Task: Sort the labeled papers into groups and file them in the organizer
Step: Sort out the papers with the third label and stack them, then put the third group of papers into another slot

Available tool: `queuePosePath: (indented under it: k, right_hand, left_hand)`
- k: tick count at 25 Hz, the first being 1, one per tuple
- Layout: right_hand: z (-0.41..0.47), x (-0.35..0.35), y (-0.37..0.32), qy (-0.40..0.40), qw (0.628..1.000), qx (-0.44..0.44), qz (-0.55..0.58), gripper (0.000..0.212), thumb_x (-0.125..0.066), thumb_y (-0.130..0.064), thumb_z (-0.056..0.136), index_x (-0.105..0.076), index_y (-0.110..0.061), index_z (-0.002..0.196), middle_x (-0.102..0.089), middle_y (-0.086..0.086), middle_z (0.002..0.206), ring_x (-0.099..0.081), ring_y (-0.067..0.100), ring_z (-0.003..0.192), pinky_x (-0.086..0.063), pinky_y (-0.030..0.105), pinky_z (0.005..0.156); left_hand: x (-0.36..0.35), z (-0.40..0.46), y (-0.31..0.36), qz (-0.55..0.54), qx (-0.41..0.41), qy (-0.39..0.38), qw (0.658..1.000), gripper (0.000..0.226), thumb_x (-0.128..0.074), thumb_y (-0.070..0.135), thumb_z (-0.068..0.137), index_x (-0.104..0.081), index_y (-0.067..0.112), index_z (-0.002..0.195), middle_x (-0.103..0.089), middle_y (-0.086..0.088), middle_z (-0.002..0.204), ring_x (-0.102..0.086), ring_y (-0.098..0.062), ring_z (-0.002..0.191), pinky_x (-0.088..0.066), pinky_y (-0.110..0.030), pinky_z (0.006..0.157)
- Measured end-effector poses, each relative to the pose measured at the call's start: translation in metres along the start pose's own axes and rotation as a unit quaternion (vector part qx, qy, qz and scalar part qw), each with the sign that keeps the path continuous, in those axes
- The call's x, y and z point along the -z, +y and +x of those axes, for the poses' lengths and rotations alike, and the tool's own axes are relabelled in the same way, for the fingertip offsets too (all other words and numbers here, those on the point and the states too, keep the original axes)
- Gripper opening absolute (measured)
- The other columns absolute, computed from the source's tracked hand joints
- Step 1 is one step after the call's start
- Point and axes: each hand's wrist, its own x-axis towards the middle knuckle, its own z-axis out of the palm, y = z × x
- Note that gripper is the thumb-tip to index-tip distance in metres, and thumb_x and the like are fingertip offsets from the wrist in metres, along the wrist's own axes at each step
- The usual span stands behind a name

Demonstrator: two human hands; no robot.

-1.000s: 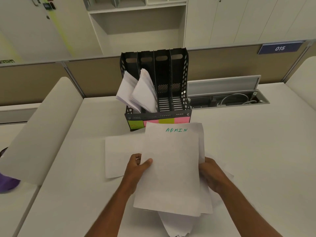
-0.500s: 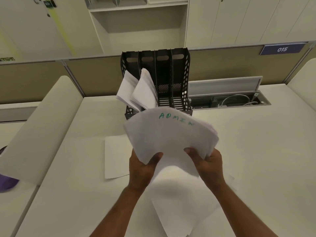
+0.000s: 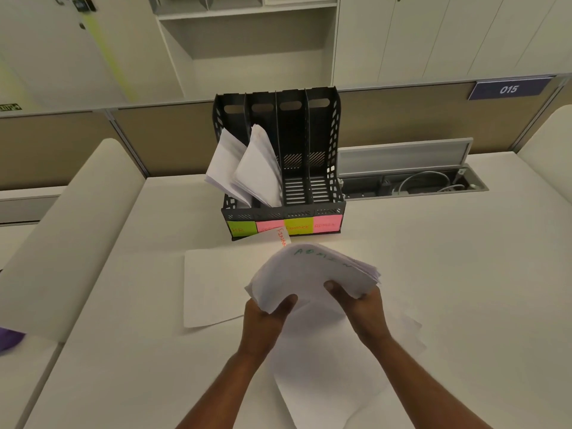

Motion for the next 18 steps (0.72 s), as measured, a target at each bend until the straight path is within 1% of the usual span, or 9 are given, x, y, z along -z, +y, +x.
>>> queuePosePath:
  k: [3, 6, 9, 10, 12, 14, 15, 17, 18]
  right_hand:
    - [0.006, 0.002, -0.005, 0.012, 1.0, -0.015, 0.009, 0.048, -0.082, -0.041, 0.068, -0.068, -0.034, 0.114, -0.076, -0.01, 0.102, -0.071, 0.012, 0.094, -0.06, 0.023, 0.067]
    - [0.01, 0.006, -0.007, 0.014, 0.999, -0.04, 0.001, 0.047, -0.08, -0.048, 0.065, -0.071, -0.031, 0.108, -0.078, -0.008, 0.096, -0.073, 0.014, 0.086, -0.058, 0.021, 0.063]
    - [0.013, 0.008, -0.003, 0.007, 0.999, -0.051, -0.016, 0.048, -0.081, -0.045, 0.065, -0.072, -0.028, 0.109, -0.078, -0.009, 0.097, -0.073, 0.013, 0.085, -0.057, 0.019, 0.063]
    - [0.013, 0.007, -0.002, 0.002, 0.999, -0.047, -0.021, 0.048, -0.081, -0.045, 0.066, -0.071, -0.029, 0.11, -0.078, -0.009, 0.098, -0.073, 0.012, 0.085, -0.057, 0.019, 0.063]
    - [0.012, 0.004, -0.001, -0.003, 0.999, -0.041, -0.023, 0.046, -0.081, -0.046, 0.067, -0.071, -0.034, 0.11, -0.078, -0.009, 0.099, -0.073, 0.011, 0.087, -0.057, 0.02, 0.063]
    - [0.01, 0.002, -0.003, -0.003, 0.999, -0.036, -0.033, 0.039, -0.081, -0.042, 0.072, -0.07, -0.039, 0.109, -0.077, -0.012, 0.1, -0.073, 0.009, 0.088, -0.058, 0.02, 0.063]
    - [0.01, 0.003, -0.006, -0.003, 0.998, -0.025, -0.058, 0.033, -0.08, -0.039, 0.076, -0.07, -0.043, 0.107, -0.076, -0.014, 0.098, -0.072, 0.007, 0.087, -0.057, 0.019, 0.062]
    - [0.014, 0.012, -0.018, -0.02, 0.986, 0.008, -0.163, 0.022, -0.076, -0.035, 0.084, -0.071, -0.05, 0.099, -0.076, -0.016, 0.09, -0.072, 0.005, 0.08, -0.056, 0.018, 0.06]
    - [0.017, 0.018, -0.024, -0.039, 0.971, 0.027, -0.234, 0.015, -0.073, -0.035, 0.087, -0.073, -0.045, 0.098, -0.076, -0.013, 0.084, -0.071, 0.006, 0.075, -0.056, 0.021, 0.059]
  left_hand:
    - [-0.003, 0.001, 0.004, -0.004, -0.024, 0.005, 1.0, 0.052, -0.084, 0.035, 0.068, -0.064, 0.05, 0.113, -0.074, 0.011, 0.104, -0.071, -0.012, 0.101, -0.061, -0.025, 0.073]
    - [0.005, 0.004, 0.002, 0.002, -0.022, 0.004, 1.0, 0.046, -0.087, 0.032, 0.07, -0.068, 0.05, 0.109, -0.076, 0.011, 0.103, -0.072, -0.011, 0.1, -0.06, -0.023, 0.073]
    - [0.012, 0.006, -0.003, 0.01, -0.013, -0.011, 1.0, 0.037, -0.082, 0.03, 0.076, -0.071, 0.047, 0.107, -0.078, 0.008, 0.104, -0.073, -0.015, 0.101, -0.06, -0.023, 0.074]
    - [0.01, 0.007, -0.003, 0.009, -0.008, -0.014, 1.0, 0.04, -0.082, 0.027, 0.076, -0.07, 0.049, 0.107, -0.077, 0.009, 0.103, -0.072, -0.015, 0.101, -0.06, -0.023, 0.073]
    - [0.003, 0.007, -0.004, 0.005, -0.009, -0.006, 1.0, 0.053, -0.081, 0.02, 0.074, -0.065, 0.054, 0.111, -0.075, 0.014, 0.105, -0.07, -0.011, 0.104, -0.061, -0.024, 0.072]
    - [0.0, 0.011, -0.007, 0.005, -0.015, 0.007, 1.0, 0.06, -0.081, 0.016, 0.076, -0.061, 0.058, 0.114, -0.072, 0.016, 0.107, -0.068, -0.009, 0.107, -0.06, -0.024, 0.073]
    - [0.001, 0.014, -0.007, 0.009, -0.017, 0.01, 1.0, 0.059, -0.08, 0.014, 0.079, -0.061, 0.058, 0.114, -0.072, 0.016, 0.107, -0.068, -0.009, 0.106, -0.06, -0.023, 0.073]
    - [0.003, 0.027, -0.002, 0.027, -0.011, 0.01, 1.0, 0.06, -0.079, 0.009, 0.082, -0.062, 0.059, 0.11, -0.073, 0.018, 0.104, -0.069, -0.008, 0.102, -0.059, -0.02, 0.071]
    - [0.005, 0.038, 0.004, 0.041, -0.009, 0.013, 0.999, 0.059, -0.08, 0.009, 0.081, -0.063, 0.06, 0.107, -0.074, 0.02, 0.1, -0.07, -0.005, 0.097, -0.058, -0.018, 0.07]
